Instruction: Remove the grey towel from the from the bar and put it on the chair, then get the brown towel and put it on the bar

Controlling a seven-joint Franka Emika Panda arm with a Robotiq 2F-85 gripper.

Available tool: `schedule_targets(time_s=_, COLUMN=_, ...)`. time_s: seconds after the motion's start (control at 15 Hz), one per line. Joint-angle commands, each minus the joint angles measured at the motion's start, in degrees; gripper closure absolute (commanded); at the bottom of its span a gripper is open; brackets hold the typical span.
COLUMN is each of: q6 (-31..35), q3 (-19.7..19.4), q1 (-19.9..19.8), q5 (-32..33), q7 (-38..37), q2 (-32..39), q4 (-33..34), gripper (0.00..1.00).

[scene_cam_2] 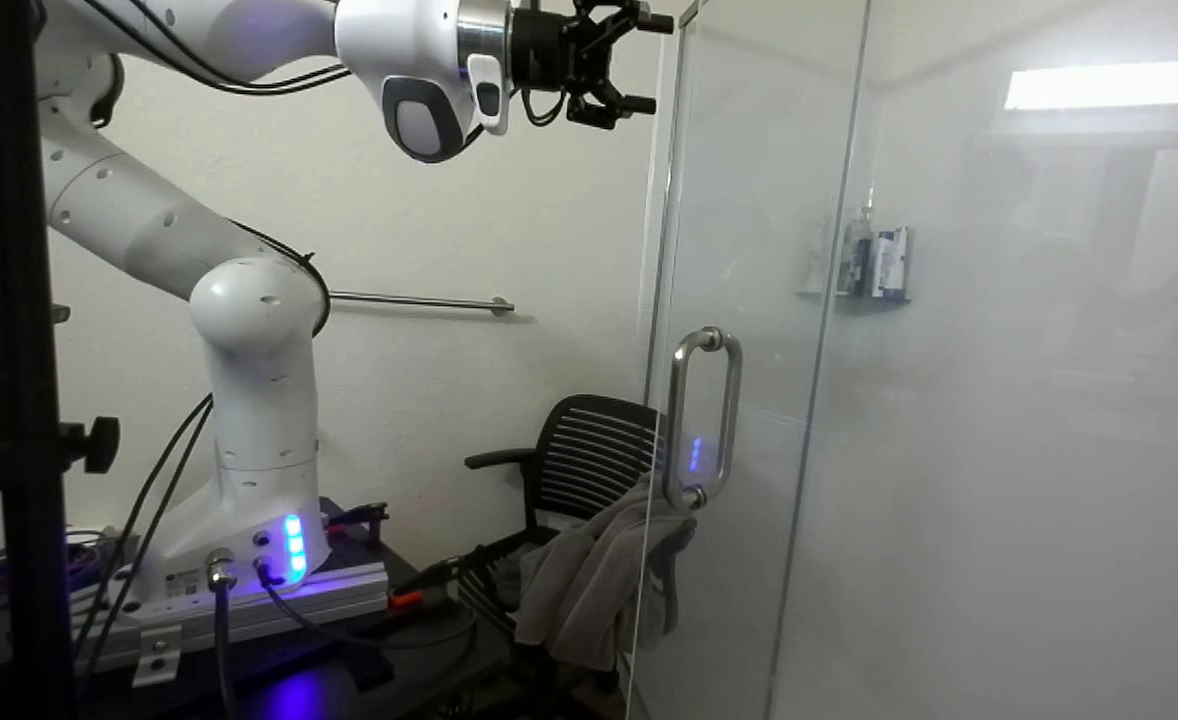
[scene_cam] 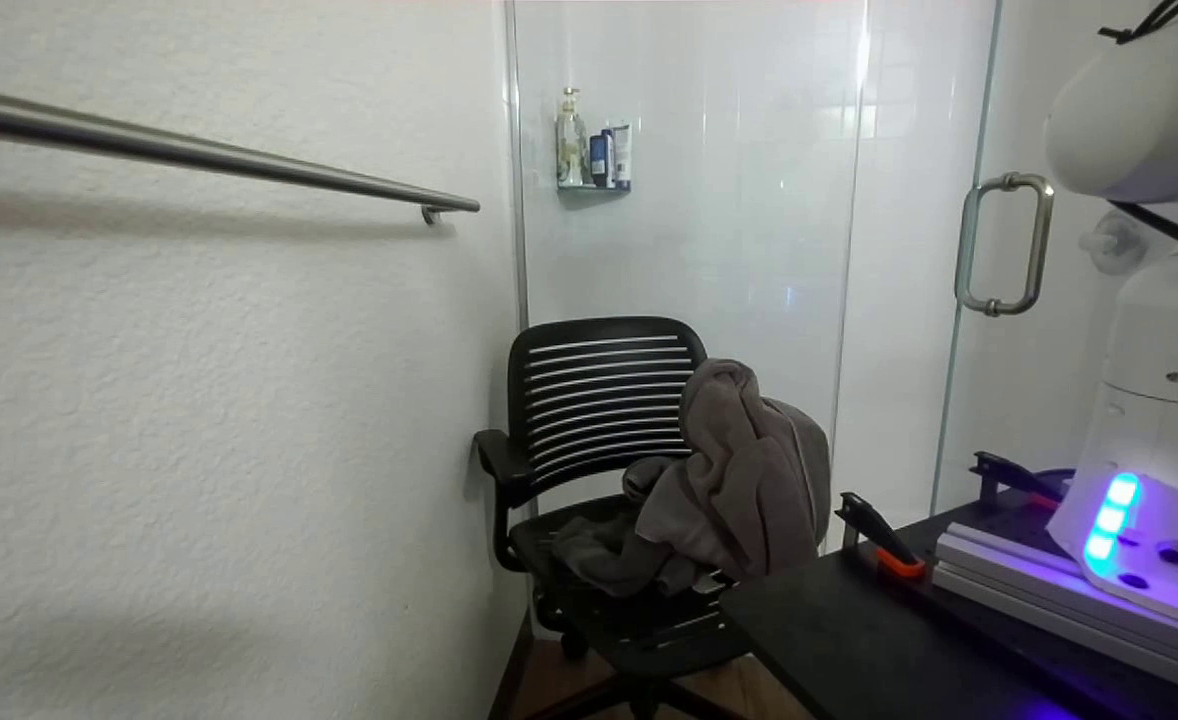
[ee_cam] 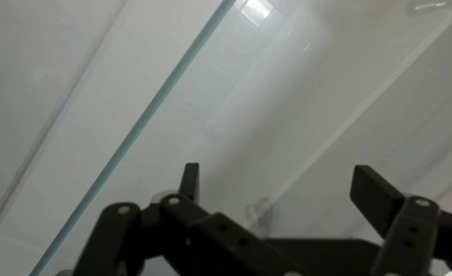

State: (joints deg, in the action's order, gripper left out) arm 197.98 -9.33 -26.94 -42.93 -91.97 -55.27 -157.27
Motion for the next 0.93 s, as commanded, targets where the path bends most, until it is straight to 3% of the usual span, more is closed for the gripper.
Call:
schedule_targets(time_s=0.0, q6=-0.14, q3=-10.22, q1=12.80, q5=7.77, q7=-5.09, q2=3.16, q4=2.25, gripper=0.00)
schedule_targets(time_s=0.07, q6=0.27, q3=-12.47, q1=15.98, q5=12.36, q7=-7.61, q2=3.27, q4=1.92, gripper=0.00)
schedule_targets(time_s=0.27, q6=-0.12, q3=-23.99, q1=29.68, q5=26.66, q7=-12.40, q2=1.92, q4=2.39, gripper=0.00)
schedule_targets(time_s=0.53, q6=0.88, q3=-42.25, q1=46.43, q5=45.05, q7=-17.46, q2=-4.58, q4=3.04, gripper=0.00)
schedule_targets(time_s=0.73, q6=0.91, q3=-51.97, q1=59.18, q5=51.17, q7=-16.10, q2=-10.76, q4=5.41, gripper=0.00)
schedule_targets(time_s=0.87, q6=0.19, q3=-56.38, q1=63.72, q5=53.17, q7=-15.93, q2=-12.12, q4=7.08, gripper=0.00)
